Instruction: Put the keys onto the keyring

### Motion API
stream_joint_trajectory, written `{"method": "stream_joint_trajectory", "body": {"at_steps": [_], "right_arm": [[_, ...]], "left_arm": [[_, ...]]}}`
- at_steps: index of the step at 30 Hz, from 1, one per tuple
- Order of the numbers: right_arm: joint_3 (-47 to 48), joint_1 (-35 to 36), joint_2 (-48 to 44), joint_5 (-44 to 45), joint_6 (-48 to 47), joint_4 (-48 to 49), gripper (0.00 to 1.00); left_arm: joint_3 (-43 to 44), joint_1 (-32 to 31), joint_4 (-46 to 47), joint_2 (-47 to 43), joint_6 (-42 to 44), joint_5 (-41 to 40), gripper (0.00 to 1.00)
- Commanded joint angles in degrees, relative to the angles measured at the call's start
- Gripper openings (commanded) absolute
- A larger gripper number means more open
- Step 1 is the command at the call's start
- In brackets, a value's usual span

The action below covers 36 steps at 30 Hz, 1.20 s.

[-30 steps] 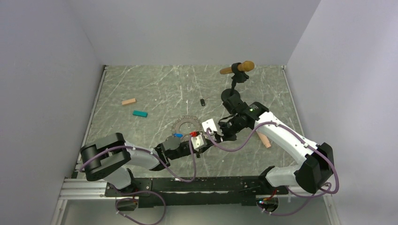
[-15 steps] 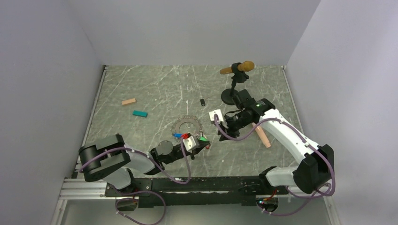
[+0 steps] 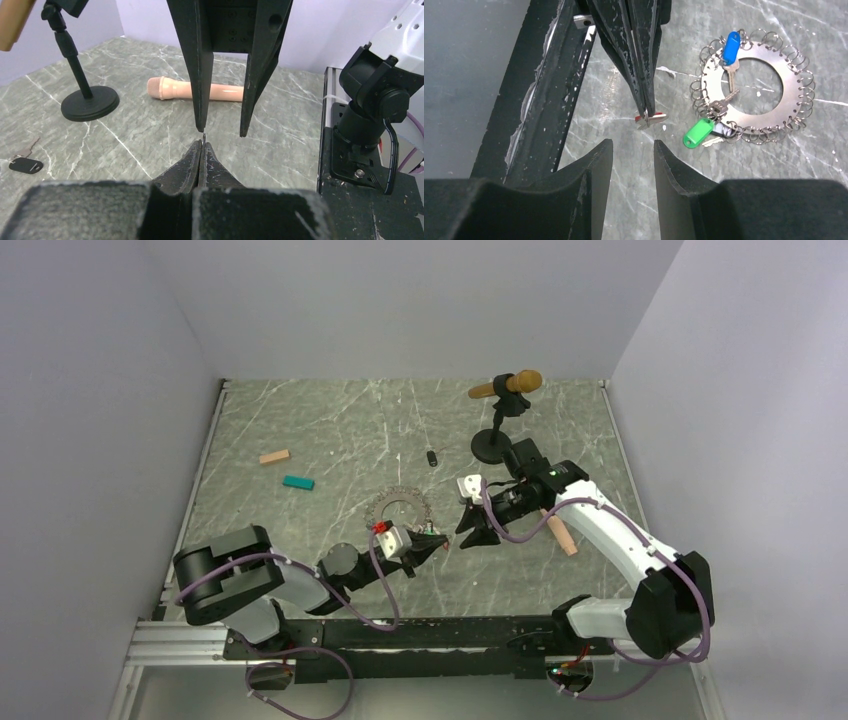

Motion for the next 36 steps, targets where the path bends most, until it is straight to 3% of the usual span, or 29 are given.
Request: {"method": "stream_joint_trajectory", "body": {"at_steps": [1, 9, 19, 28, 36], "right_arm": [[0.7, 0.0, 0.0, -5.3, -0.8, 3.4, 0.40], [0.5, 0.1, 1.3, -7.5, 0.2, 4.0, 0.38], [0.3, 1.0, 2.5, -7.5, 0.6, 4.4, 0.29], [-0.3, 2.2, 3.3, -6.3, 1.0, 5.3, 0.28], [-0.7, 2.2, 3.6, -5.3, 1.4, 5.8, 0.19]], "left_arm": [[0.5, -0.2, 8.1, 1.2, -2.0, 1.3, 0.00], [0.9, -0.3, 8.4, 1.8, -2.3, 1.8, 0.00], [1.1, -0.2, 9.4, 2.6, -2.8, 1.8, 0.00], [1.0, -0.3, 9.5, 2.5, -2.9, 1.9, 0.00], [0.7, -0.3, 9.5, 2.0, -2.8, 2.0, 0.00]]}}
